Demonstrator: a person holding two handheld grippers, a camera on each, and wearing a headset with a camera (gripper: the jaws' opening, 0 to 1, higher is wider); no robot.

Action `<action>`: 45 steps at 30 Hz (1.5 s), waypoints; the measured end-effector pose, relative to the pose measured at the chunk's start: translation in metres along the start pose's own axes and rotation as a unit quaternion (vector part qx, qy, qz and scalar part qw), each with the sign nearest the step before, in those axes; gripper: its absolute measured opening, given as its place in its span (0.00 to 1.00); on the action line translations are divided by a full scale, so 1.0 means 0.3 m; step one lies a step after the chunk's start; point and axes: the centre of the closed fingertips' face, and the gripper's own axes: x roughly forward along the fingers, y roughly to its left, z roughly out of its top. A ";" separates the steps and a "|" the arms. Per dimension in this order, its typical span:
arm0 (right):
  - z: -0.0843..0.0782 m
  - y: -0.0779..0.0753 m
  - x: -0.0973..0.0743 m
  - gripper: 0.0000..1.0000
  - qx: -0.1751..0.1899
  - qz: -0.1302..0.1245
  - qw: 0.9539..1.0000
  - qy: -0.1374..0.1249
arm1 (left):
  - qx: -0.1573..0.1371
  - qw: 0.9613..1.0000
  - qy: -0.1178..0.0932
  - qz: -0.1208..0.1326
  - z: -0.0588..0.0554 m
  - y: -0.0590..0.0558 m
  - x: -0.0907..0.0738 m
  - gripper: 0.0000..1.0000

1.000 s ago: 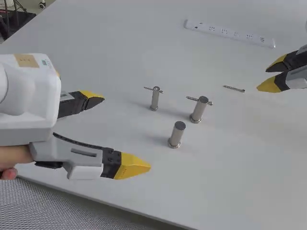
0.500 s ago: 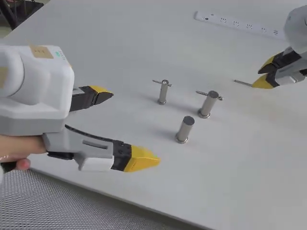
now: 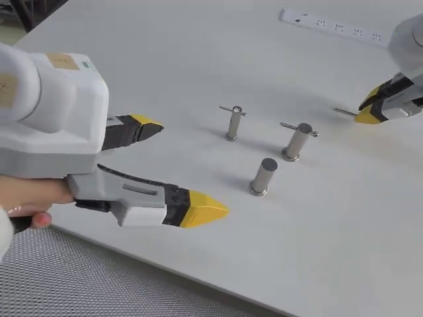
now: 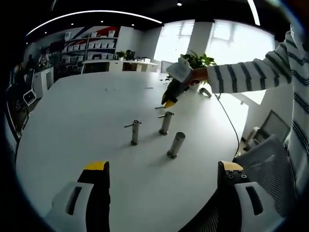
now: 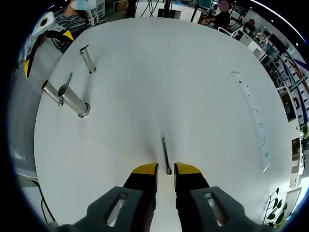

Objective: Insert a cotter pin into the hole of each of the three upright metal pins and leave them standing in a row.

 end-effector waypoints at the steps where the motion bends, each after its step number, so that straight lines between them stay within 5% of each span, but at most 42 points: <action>1: -0.005 -0.001 0.006 0.08 0.000 0.001 1.000 0.001 | 0.000 1.000 0.000 0.000 0.000 0.000 0.000 0.91; 13: -0.007 0.009 0.022 0.00 0.019 0.022 0.999 0.021 | -0.007 1.000 0.003 -0.005 -0.015 -0.014 0.007 0.89; 28: 0.002 0.052 0.006 0.00 -0.018 0.023 0.998 0.059 | -0.006 1.000 0.008 -0.008 -0.023 -0.027 0.014 0.88; 45: 0.017 0.098 -0.024 0.00 0.000 0.023 0.999 0.040 | -0.003 1.000 0.000 -0.001 0.004 -0.024 0.000 0.88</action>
